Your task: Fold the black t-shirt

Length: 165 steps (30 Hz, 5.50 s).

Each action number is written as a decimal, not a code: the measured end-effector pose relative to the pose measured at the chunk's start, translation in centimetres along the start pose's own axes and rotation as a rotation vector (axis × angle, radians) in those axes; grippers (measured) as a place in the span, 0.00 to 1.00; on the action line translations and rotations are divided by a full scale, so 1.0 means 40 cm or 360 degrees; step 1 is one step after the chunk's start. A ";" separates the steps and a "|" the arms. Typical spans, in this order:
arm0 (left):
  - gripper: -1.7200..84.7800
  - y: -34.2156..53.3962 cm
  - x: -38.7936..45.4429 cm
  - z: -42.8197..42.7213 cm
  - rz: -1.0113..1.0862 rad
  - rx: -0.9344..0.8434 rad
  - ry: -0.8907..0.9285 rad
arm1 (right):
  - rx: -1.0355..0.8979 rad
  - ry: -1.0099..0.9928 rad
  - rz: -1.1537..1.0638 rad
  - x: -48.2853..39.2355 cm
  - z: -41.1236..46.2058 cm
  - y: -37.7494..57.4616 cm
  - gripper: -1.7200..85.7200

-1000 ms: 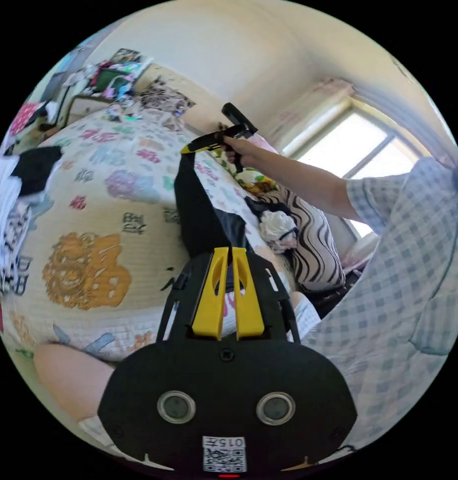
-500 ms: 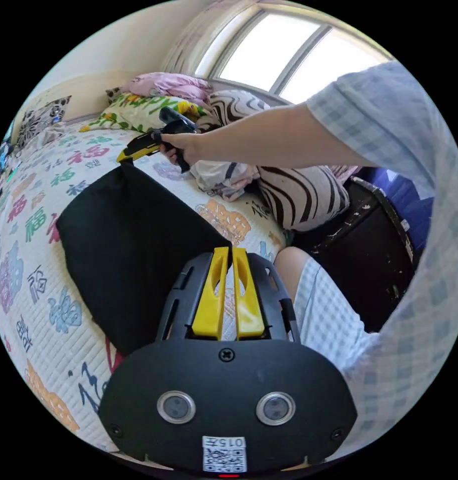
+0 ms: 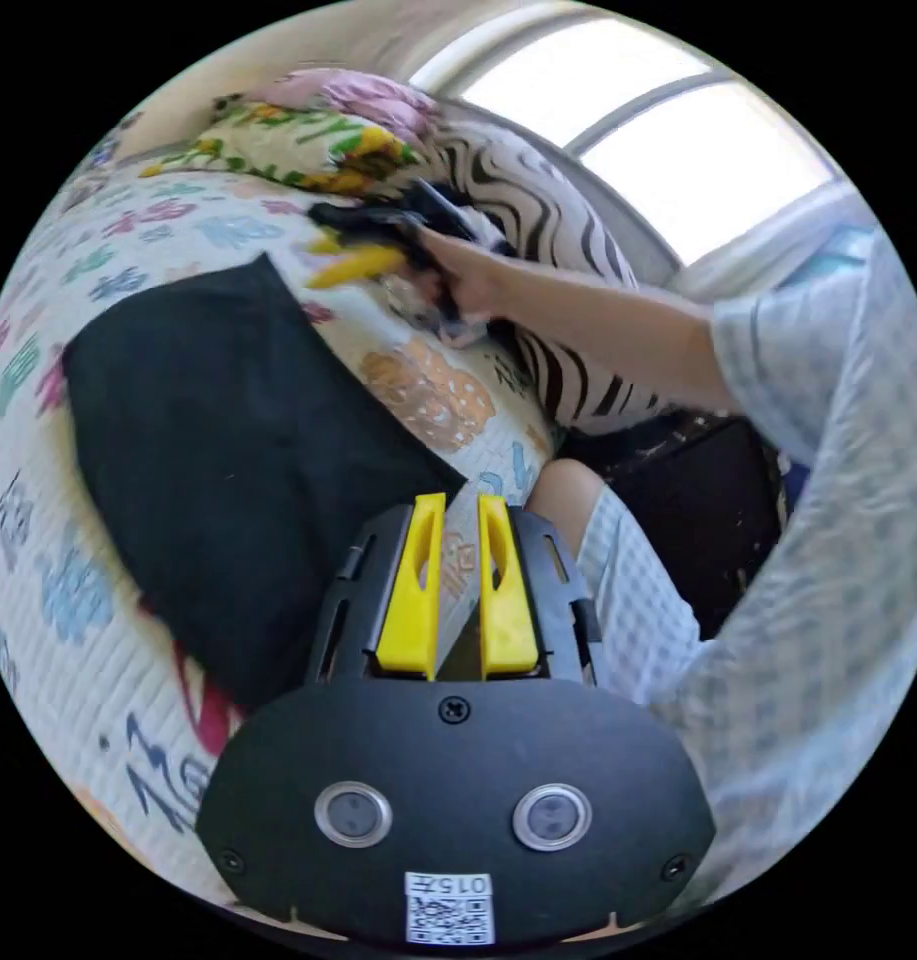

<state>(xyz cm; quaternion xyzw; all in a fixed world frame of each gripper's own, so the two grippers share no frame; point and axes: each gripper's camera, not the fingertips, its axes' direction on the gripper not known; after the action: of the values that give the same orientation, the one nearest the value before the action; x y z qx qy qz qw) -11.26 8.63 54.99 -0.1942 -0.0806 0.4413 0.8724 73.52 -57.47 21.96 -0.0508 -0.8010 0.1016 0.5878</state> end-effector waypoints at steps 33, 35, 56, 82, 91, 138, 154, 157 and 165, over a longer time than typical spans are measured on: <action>0.11 0.231 -0.644 -0.222 -0.0781 -0.0173 0.0341 | -0.0404 -0.0052 0.0349 -0.116 0.278 0.488 0.09; 0.11 0.187 -0.648 -0.285 -0.0683 -0.0087 0.0141 | -0.0365 0.0136 0.0213 -0.159 0.237 0.437 0.10; 0.12 0.004 -0.887 -0.206 -0.0881 0.0568 -0.0030 | -0.1876 0.0046 0.0147 -0.160 0.939 -0.272 0.12; 0.05 -0.252 -1.178 -0.181 -0.0527 0.0274 0.0303 | -0.1121 0.0516 -0.0286 -0.273 0.748 -0.155 0.12; 0.01 -0.344 -1.300 -0.157 -0.0575 0.0276 0.0521 | -0.0408 0.0488 0.0173 -0.116 0.533 0.072 0.05; 0.08 -0.706 -1.298 0.168 0.0555 -0.1187 0.0684 | -0.0610 0.0264 -0.0286 -0.364 0.213 -0.040 0.09; 0.09 -0.464 -1.299 -0.009 -0.0398 -0.0038 0.0280 | 0.0191 0.0103 0.0169 -0.302 -0.114 0.258 0.04; 0.15 -0.423 -1.309 -0.029 -0.0477 -0.0028 0.0396 | 0.0168 -0.0004 0.0157 -0.294 -0.142 0.299 0.12; 0.12 -0.449 -1.297 0.056 -0.0507 0.0036 0.0767 | 0.0047 -0.0588 0.0093 -0.247 -0.052 0.267 0.11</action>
<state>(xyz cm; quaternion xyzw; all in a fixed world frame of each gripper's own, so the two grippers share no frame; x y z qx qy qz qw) -29.67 -41.95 66.02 -0.2686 0.1046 0.2408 0.9268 78.10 -48.84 11.00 -0.0459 -0.8920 0.1379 0.4281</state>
